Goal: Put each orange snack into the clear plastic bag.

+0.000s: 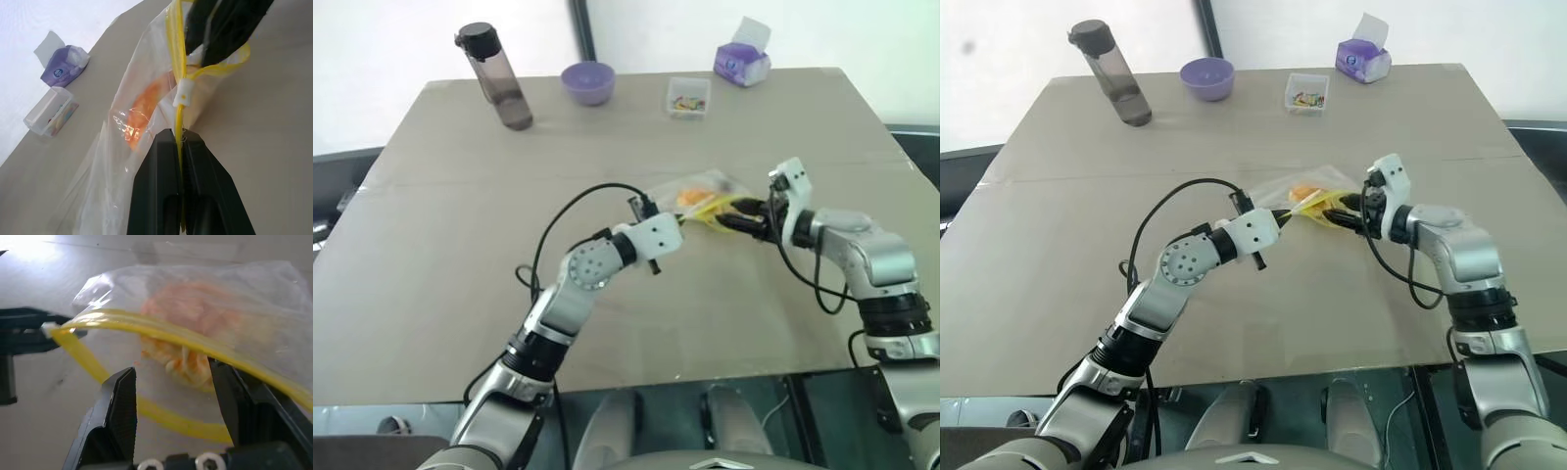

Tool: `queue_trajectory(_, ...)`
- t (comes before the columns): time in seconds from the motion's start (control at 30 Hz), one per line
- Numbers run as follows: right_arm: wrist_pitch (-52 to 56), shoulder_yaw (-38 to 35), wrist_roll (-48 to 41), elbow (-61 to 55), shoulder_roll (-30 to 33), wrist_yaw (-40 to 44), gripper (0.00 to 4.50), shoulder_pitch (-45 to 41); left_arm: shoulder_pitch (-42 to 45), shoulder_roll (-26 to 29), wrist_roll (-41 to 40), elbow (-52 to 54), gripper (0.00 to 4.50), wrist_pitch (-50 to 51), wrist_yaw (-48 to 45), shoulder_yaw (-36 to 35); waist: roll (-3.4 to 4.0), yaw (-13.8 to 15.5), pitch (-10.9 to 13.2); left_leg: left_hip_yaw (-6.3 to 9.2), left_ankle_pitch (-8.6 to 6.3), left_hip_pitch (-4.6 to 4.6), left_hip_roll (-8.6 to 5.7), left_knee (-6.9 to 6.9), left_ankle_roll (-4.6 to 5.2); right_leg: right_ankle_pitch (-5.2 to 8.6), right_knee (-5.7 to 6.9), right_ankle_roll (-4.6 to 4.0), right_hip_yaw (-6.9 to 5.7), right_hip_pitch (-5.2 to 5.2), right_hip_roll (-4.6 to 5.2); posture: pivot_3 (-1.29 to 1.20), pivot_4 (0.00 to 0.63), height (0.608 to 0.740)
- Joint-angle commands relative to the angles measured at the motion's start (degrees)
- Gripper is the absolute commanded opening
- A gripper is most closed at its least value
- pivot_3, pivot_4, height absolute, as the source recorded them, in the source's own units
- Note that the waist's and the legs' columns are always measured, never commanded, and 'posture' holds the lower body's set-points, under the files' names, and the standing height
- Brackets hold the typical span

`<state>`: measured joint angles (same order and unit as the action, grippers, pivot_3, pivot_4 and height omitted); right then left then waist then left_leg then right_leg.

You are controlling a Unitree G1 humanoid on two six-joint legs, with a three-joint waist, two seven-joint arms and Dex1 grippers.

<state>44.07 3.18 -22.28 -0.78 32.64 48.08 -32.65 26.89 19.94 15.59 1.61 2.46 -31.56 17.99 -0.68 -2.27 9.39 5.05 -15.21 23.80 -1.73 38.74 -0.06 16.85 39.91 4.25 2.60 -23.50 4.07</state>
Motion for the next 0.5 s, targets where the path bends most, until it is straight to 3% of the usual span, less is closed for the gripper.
queue_trajectory(0.03, 0.3, -1.4, -2.8, -6.7, 4.1, 4.6, 2.65, 2.1, 0.9, 0.2, -0.1, 0.8, 0.0, -0.3, 1.1, -1.5, 0.0, 0.0, 0.0, 0.0, 0.0, 0.0, 0.0, 0.0, 0.0, 0.0, 0.0, 0.0, 0.0, 0.0, 0.0, 0.0, 0.15, 0.74)
queue_trajectory(0.2, -4.5, -4.3, -3.1, -12.0, 11.7, 9.2, 2.65, 6.9, 2.1, 0.1, -0.3, -0.8, 0.0, -0.6, 1.8, -2.0, 0.0, 0.1, 0.0, 0.01, -0.01, -0.01, 0.0, 0.01, 0.03, 0.0, 0.0, 0.0, -0.02, 0.01, 0.0, 0.0, 0.15, 0.74)
queue_trajectory(0.3, -11.9, 0.1, 8.5, -6.9, 17.6, 5.5, 2.65, 8.7, 2.1, 0.0, -0.2, -1.6, 0.0, -1.2, 2.1, -1.9, -0.01, 0.1, 0.0, 0.0, -0.02, -0.03, 0.0, 0.04, 0.03, 0.0, 0.0, 0.0, -0.02, 0.03, 0.0, 0.0, 0.15, 0.74)
queue_trajectory(0.5, -20.3, 6.1, 19.3, 1.9, 13.6, -1.5, 2.65, 5.3, 2.2, -0.4, -0.3, -1.7, 0.0, -1.2, 2.1, -1.7, -0.01, -0.2, 0.0, -0.08, 0.12, -0.05, 0.04, 0.02, -0.2, 0.0, 0.03, 0.0, 0.05, 0.01, -0.03, 0.0, 0.15, 0.74)
